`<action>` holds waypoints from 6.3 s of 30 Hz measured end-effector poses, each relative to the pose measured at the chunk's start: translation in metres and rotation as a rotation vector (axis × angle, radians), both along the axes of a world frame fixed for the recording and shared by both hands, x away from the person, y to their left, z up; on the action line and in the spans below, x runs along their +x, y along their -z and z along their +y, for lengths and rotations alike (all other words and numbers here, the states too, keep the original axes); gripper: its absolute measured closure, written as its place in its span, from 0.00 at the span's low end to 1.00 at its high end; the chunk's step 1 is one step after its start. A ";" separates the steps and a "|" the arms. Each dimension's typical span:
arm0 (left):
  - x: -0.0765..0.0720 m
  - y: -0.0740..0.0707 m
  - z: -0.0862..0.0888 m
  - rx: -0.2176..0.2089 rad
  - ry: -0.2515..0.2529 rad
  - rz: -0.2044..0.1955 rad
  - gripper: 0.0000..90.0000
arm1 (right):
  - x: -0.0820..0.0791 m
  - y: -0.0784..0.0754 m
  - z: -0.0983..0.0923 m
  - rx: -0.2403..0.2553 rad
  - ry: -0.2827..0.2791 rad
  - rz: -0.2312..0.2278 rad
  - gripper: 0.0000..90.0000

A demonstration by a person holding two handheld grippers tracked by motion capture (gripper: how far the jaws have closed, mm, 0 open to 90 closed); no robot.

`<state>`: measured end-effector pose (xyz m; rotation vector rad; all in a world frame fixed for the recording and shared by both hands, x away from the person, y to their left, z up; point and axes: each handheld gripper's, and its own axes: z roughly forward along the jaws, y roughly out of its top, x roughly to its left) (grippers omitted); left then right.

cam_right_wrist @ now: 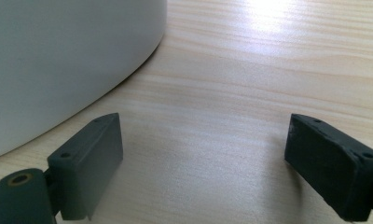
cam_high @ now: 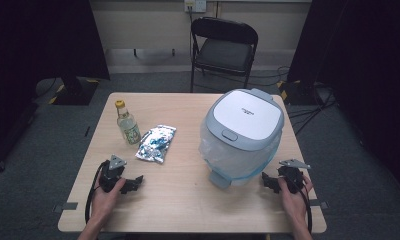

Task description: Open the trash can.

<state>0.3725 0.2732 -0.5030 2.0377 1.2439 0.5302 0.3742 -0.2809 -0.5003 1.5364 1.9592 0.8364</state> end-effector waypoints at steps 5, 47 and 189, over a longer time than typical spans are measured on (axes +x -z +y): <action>-0.001 -0.001 0.002 0.013 0.022 -0.005 0.09 | 0.000 0.000 0.000 0.000 0.000 0.000 0.11; 0.078 -0.064 -0.144 -0.197 0.210 -0.133 0.18 | 0.010 -0.037 0.012 0.021 -0.023 -0.055 0.23; 0.034 -0.086 -0.116 -0.261 0.367 -0.060 0.24 | -0.012 -0.011 0.012 0.013 -0.134 0.009 0.24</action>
